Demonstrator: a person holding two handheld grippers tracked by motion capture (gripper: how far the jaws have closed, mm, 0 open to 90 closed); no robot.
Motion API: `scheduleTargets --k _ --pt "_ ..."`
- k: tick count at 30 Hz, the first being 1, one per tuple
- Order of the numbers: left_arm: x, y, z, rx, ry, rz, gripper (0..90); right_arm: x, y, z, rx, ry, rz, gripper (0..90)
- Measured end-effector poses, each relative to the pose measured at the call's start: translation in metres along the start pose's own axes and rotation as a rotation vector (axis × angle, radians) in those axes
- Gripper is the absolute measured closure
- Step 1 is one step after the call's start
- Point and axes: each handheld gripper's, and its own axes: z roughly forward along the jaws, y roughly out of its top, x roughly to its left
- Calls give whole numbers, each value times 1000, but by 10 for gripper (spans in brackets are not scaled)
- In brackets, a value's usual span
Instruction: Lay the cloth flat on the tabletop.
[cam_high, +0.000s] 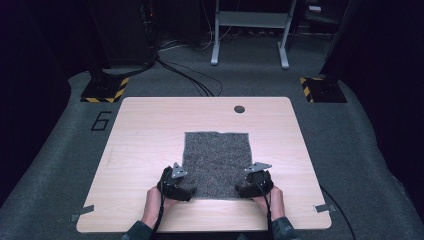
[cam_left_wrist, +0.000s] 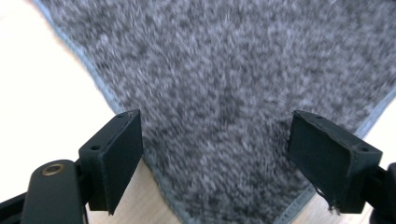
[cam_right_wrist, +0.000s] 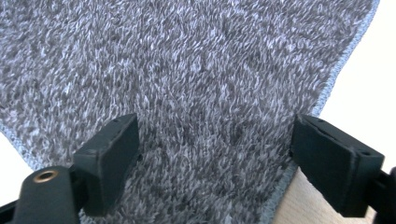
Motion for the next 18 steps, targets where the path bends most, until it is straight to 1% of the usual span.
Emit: scheduleTargets --k 1,2,3,4,5,6,7,8,9,11,12,13,14,15,16,17,18 --pt "-1 -2 0 -14 5 -11 166 0 -1 0 -1 -5 5 130" --pt "-3 -3 -1 -11 6 -8 163 0 -3 -1 -1 3 3 113" --pt "-4 -5 -1 -23 8 -22 163 0 -4 -1 -1 -1 8 111" --pt "-4 -5 -1 -23 8 -22 162 0 -4 -2 -1 1 -3 101" --pt "-6 -6 -2 -22 23 -15 162 0 -4 -2 -1 1 -3 101" --pt "-8 -9 -3 -35 21 -25 161 1 -6 -3 1 3 8 94" --pt "-10 -10 -4 -40 24 -29 161 1 -7 -4 5 5 4 93" --pt "-11 -11 -5 -34 21 -34 161 1 -7 -4 -1 7 1 91" --pt "-13 -12 -6 -37 28 -32 160 2 -8 -4 -7 3 8 88" --pt "-15 -12 -7 -33 35 -33 160 2 -10 -4 -10 9 1 82" --pt "-18 -14 -9 -32 32 -33 159 3 -10 -5 -7 11 3 80" --pt "-18 -14 -9 -32 32 -33 159 3 -10 -5 -7 11 3 80" --pt "-19 -15 -9 -32 33 -30 159 3 -10 -5 -8 14 -3 80" --pt "-21 -16 -10 -31 32 -37 158 4 -11 -6 -5 13 -11 77" --pt "-21 -17 -11 -30 34 -26 154 6 -11 -6 1 19 -2 77" --pt "-22 -17 -11 -30 29 -36 154 6 -11 -6 1 19 -2 77" --pt "-22 -18 -12 -28 31 -37 141 6 -12 -7 -2 20 -9 77"
